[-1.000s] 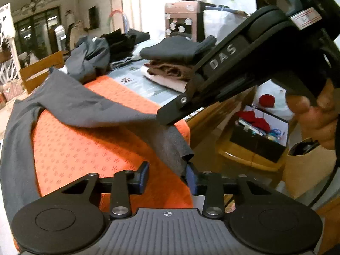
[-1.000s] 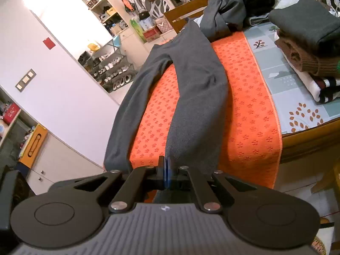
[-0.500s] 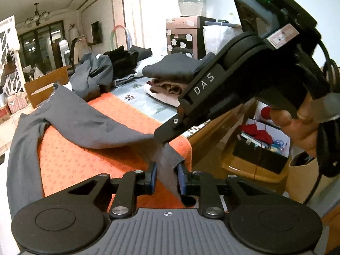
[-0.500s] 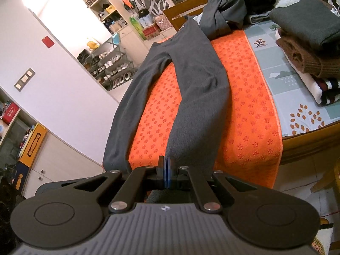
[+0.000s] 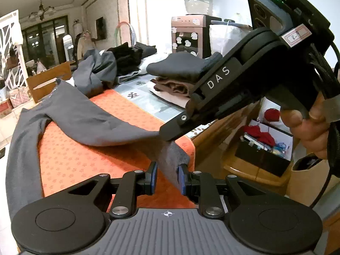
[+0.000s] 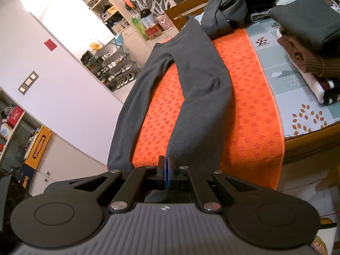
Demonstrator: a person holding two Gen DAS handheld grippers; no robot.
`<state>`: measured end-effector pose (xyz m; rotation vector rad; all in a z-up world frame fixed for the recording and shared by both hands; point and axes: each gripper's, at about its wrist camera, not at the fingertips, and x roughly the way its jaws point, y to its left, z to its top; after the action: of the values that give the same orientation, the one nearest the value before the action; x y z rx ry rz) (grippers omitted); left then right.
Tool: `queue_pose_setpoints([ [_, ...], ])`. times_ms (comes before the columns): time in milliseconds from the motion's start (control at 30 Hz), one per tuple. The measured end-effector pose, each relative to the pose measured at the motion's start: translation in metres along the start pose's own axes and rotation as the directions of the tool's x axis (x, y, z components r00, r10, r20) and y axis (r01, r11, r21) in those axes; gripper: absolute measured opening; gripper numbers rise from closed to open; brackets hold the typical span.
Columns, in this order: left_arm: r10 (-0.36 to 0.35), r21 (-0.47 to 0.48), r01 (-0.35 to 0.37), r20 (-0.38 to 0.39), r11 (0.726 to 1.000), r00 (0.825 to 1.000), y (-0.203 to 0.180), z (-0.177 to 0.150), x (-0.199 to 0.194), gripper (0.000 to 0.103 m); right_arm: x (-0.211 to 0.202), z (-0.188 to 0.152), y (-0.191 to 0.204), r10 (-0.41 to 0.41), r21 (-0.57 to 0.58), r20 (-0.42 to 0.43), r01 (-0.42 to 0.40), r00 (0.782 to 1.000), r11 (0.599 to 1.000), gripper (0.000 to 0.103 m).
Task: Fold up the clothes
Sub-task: 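Bring the sleeve end to the left gripper while the left gripper closes on it, then open the right gripper and withdraw it, leaving the sleeve in the left gripper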
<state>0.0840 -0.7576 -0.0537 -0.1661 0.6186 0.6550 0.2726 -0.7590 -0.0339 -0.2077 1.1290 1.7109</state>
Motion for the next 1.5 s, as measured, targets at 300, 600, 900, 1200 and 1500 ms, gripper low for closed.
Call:
queue_pose_setpoints([
  [300, -0.136, -0.258, 0.13, -0.005, 0.957, 0.991, 0.036, 0.009, 0.002, 0.004, -0.005, -0.004, 0.001, 0.013, -0.053, 0.026, -0.012, 1.0, 0.999, 0.007],
  [600, -0.173, -0.453, 0.155, 0.003, 0.878, 0.985, 0.072, 0.024, 0.003, 0.004, -0.027, -0.05, 0.03, -0.101, -0.225, 0.129, 0.128, 0.987, 0.966, 0.038],
  [900, -0.167, -0.376, 0.141, -0.037, 0.916, 0.985, 0.06, 0.032, 0.0, 0.004, -0.001, -0.078, 0.054, -0.247, -0.34, 0.215, 0.309, 0.945, 0.888, 0.032],
  [1200, -0.151, -0.181, 0.125, -0.135, 0.975, 0.979, 0.027, 0.027, 0.005, 0.004, -0.015, -0.091, 0.046, -0.404, -0.356, 0.323, 0.505, 0.856, 0.786, 0.002],
  [1500, -0.184, -0.094, 0.167, -0.213, 0.981, 0.959, -0.003, -0.001, 0.046, 0.004, -0.008, -0.099, 0.01, -0.478, -0.405, 0.316, 0.572, 0.82, 0.714, 0.002],
])
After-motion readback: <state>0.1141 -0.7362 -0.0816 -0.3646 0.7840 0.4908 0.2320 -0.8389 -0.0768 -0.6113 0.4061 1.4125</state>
